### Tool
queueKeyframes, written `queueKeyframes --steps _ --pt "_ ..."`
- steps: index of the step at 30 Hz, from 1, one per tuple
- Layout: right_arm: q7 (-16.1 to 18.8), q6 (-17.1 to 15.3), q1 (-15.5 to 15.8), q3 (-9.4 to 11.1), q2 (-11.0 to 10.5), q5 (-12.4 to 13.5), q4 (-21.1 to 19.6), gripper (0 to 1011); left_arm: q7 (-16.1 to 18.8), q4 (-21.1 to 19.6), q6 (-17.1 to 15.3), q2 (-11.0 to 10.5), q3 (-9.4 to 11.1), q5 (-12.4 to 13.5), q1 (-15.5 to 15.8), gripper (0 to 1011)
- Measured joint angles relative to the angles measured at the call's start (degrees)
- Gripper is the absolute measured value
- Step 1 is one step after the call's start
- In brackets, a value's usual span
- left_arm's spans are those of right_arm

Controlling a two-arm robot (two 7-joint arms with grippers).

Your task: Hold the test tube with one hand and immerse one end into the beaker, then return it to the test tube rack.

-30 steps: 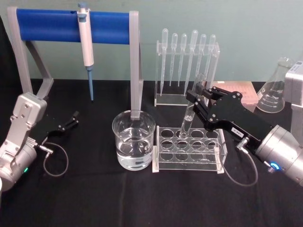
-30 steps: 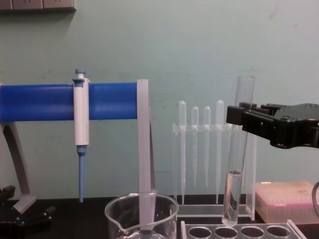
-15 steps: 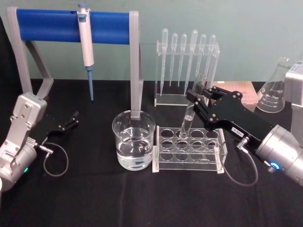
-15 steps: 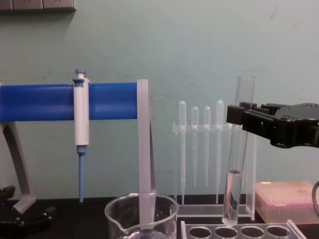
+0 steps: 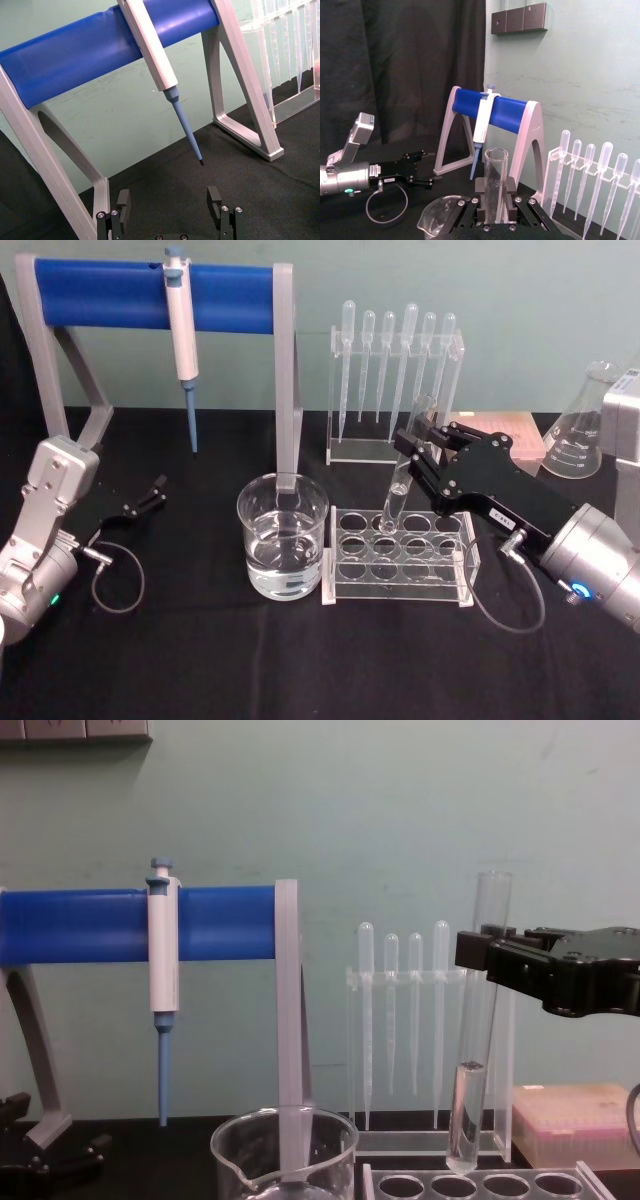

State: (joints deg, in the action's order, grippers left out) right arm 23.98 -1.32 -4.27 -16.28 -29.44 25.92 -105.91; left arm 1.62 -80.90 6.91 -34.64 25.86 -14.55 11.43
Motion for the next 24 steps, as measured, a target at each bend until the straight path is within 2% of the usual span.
queueKeyframes --steps 24 --pt "0.0 0.0 0.0 0.0 0.0 0.0 0.0 224 0.0 0.0 0.0 0.0 0.0 0.0 0.0 1000"
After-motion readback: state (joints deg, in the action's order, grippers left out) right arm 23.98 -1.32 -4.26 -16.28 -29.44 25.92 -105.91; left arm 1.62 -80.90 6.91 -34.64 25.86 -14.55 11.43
